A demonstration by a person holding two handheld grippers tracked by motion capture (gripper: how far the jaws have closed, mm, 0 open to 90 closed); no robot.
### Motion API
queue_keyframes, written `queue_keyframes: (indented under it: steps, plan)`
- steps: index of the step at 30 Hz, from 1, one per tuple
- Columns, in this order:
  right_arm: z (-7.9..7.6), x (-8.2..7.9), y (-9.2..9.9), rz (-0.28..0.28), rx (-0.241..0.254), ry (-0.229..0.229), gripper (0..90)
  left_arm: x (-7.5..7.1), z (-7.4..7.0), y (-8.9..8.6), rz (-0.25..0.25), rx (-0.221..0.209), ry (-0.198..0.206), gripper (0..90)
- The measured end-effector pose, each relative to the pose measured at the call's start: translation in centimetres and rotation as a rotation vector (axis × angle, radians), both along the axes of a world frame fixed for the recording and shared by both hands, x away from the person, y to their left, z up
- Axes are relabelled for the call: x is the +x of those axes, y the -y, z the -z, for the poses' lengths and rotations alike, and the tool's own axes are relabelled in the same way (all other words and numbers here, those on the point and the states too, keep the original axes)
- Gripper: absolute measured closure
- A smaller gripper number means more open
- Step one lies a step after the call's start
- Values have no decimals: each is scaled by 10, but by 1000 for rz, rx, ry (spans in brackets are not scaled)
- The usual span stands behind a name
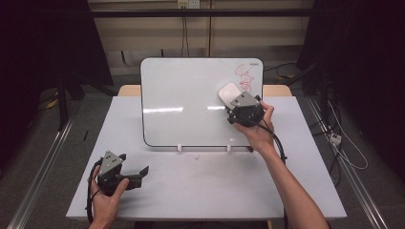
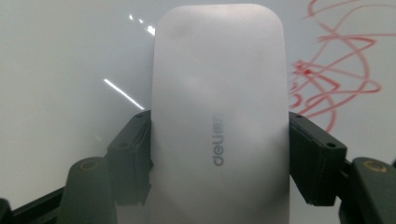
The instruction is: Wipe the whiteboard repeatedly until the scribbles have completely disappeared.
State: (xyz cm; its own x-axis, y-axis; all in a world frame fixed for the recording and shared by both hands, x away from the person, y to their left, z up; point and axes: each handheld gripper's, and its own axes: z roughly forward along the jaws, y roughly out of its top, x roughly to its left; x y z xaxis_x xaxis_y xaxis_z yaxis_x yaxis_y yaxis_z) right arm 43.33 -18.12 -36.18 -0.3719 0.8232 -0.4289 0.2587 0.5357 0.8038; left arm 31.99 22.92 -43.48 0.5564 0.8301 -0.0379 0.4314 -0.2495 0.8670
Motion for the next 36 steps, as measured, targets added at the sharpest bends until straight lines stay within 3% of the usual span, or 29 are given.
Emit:
queue_keyframes:
  steps: [7, 15, 30, 36]
  plan:
    - [21, -18, -16, -60, -52, -13, 313, 0, 0, -1, 1, 4, 2, 54]
    - [16, -12, -11, -59, -39, -21, 314, 0, 0, -2, -5, 0, 4, 54]
    - [-19, 12, 33, 101, 81, -2, 314, -1, -1, -4, -11, -4, 6, 54]
    - [-21, 14, 30, 132, 91, -10, 314, -1, -1, -4, -9, -3, 6, 54]
